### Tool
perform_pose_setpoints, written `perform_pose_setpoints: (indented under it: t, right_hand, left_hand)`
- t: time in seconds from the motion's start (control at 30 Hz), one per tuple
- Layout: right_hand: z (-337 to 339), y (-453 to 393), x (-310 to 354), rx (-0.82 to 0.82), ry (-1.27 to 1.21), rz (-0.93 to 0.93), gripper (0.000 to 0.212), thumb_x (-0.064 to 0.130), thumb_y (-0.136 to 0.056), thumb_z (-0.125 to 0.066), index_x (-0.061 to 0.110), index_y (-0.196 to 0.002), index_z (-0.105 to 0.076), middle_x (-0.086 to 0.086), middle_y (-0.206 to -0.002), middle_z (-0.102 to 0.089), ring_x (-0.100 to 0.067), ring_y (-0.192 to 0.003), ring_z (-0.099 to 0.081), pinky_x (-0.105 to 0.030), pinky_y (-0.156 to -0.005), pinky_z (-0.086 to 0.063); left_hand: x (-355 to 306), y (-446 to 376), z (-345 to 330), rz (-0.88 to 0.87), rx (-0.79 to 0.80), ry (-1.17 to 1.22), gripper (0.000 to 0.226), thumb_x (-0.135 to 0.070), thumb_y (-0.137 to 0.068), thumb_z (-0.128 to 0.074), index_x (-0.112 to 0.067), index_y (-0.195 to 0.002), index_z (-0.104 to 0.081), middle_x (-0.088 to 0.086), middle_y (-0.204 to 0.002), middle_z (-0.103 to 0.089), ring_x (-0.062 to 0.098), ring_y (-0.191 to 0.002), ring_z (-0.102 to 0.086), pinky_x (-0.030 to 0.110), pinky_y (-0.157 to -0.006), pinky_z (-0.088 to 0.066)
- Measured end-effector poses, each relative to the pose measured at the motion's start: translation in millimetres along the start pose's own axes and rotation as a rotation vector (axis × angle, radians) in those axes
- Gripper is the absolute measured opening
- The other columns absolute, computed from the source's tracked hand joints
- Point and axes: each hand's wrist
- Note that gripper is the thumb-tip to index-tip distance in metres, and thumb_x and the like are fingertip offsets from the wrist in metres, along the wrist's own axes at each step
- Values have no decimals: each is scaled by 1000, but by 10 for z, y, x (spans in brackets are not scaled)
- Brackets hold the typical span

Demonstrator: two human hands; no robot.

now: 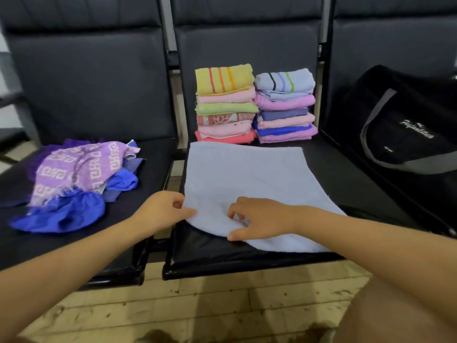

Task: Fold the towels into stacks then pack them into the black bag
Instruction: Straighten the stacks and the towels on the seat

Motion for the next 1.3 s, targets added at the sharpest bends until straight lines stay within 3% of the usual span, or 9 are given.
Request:
perform_pose_setpoints:
  t: [0.1, 0.23, 0.33, 0.43, 0.63, 0.8, 0.97, 1.13, 1.3]
  right_hand:
    - [36, -20, -46, 12, -58, 16, 45, 57, -88, -56, 25, -119, -53, 7, -108, -49, -9, -89, -49, -24, -82, -40]
    - [49, -13, -110, 4, -150, -1, 36, 54, -92, -51, 26, -113, -59, 5, -104, -53, -7, -85, -50, -22, -83, -41]
    - [56, 12, -186, -25, -188, -36, 31, 55, -93, -47, 29, -106, -59, 7, -102, -54, -4, -82, -50, -18, -77, -36]
    - [66, 47, -263, -39, -166, -75, 33, 58, -93, -45, 30, -105, -59, 13, -96, -51, -2, -81, -50, -14, -73, -34]
    - [55, 124, -292, -42, -125, -77, 31, 51, -93, -50, 28, -110, -61, 11, -96, -51, -4, -81, -50, -19, -78, -40]
    - [3, 146, -232, -112, 3, 19, 32, 44, -92, -57, 30, -120, -57, 10, -104, -53, -7, -89, -51, -22, -82, -43]
    - [-76, 114, -164, -172, 46, 159, 27, 32, -94, -56, 27, -121, -58, 9, -108, -54, -1, -89, -44, -10, -76, -34]
    - [-87, 102, -94, -154, 54, 212, 26, 37, -95, -54, 26, -119, -60, 8, -113, -55, -6, -98, -48, -21, -86, -41]
    - [-60, 126, 4, -85, 23, 176, 43, 56, -83, -64, 30, -116, -55, 12, -111, -52, -5, -101, -46, -23, -89, -41]
  left_hand:
    - [-7, 86, 18, -114, -25, -9, 20, -37, -80, -73, -19, -72, -69, -8, -71, -66, 6, -70, -60, 17, -65, -44]
    - [30, 118, 63, -364, 94, -12, 32, -45, -82, -66, -14, -85, -69, -8, -95, -63, -5, -90, -53, 7, -78, -36]
    - [-28, 97, 173, -262, 39, 457, 32, -38, -93, -52, -8, -87, -62, 1, -85, -60, 5, -81, -53, 27, -80, -42]
    - [-102, 98, 205, -100, 10, 615, 20, -23, -100, -46, -11, -93, -61, 5, -93, -61, 15, -86, -55, 32, -79, -42]
    - [-31, 204, 151, 168, 282, 411, 13, -12, -92, -51, -19, -103, -53, 7, -101, -61, 20, -81, -62, 28, -57, -50]
    - [84, 406, 231, 188, 558, 277, 20, -10, -93, -52, -22, -108, -53, 7, -105, -66, 24, -84, -70, 31, -68, -59]
    - [94, 372, 127, 184, 361, 75, 31, -18, -87, -61, -21, -111, -41, 0, -105, -54, 15, -84, -61, 28, -64, -57]
    - [47, 219, 9, -118, -63, -159, 46, -21, -89, -54, -22, -132, -40, -1, -126, -41, 16, -117, -38, 26, -88, -37]
    - [111, -83, -72, -316, -35, -193, 41, -26, -95, -51, -20, -135, -48, -4, -140, -44, 13, -132, -34, 22, -104, -29]
Point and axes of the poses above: each hand's wrist, its own y-axis away from the middle knuckle, its own z-axis out of the back of the hand, x = y × z
